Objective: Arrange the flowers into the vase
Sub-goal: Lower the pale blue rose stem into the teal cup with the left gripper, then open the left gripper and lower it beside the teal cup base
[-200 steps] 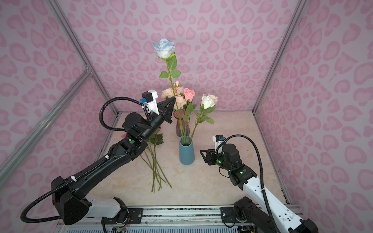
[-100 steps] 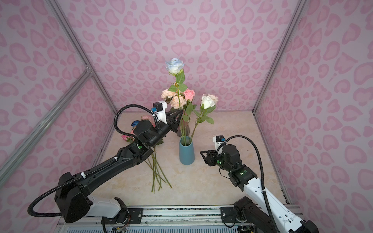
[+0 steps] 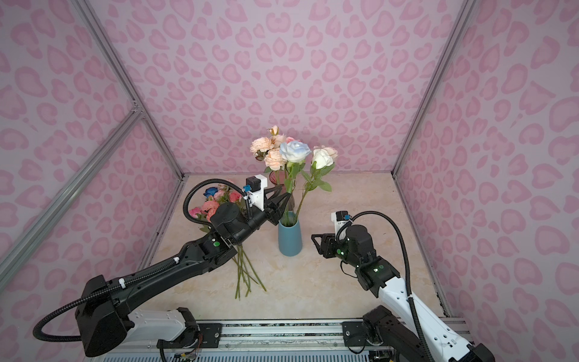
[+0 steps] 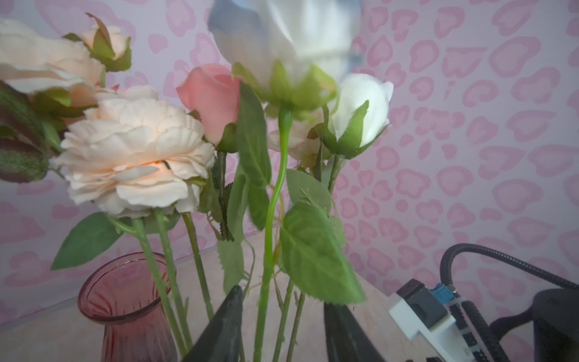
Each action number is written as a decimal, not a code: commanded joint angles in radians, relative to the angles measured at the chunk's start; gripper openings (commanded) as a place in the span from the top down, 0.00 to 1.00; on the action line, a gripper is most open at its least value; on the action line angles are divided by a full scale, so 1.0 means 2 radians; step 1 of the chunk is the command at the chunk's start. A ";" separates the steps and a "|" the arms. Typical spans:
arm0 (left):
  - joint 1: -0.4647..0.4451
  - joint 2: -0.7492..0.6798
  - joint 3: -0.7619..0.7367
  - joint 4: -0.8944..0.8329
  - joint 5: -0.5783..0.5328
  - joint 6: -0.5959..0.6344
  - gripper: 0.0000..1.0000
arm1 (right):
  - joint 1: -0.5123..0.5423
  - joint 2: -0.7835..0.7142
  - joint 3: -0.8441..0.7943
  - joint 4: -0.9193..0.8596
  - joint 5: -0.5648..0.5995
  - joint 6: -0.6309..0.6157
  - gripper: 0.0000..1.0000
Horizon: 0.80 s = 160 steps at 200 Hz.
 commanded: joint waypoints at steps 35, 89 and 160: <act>-0.005 -0.042 -0.031 -0.025 -0.019 0.005 0.52 | 0.002 0.002 -0.003 0.015 -0.009 0.011 0.44; -0.006 -0.126 -0.101 -0.053 -0.094 -0.015 0.52 | 0.005 -0.002 0.005 -0.006 0.003 0.015 0.43; 0.063 -0.124 -0.164 -0.180 -0.180 -0.182 0.53 | 0.005 0.011 0.041 -0.077 0.070 0.037 0.42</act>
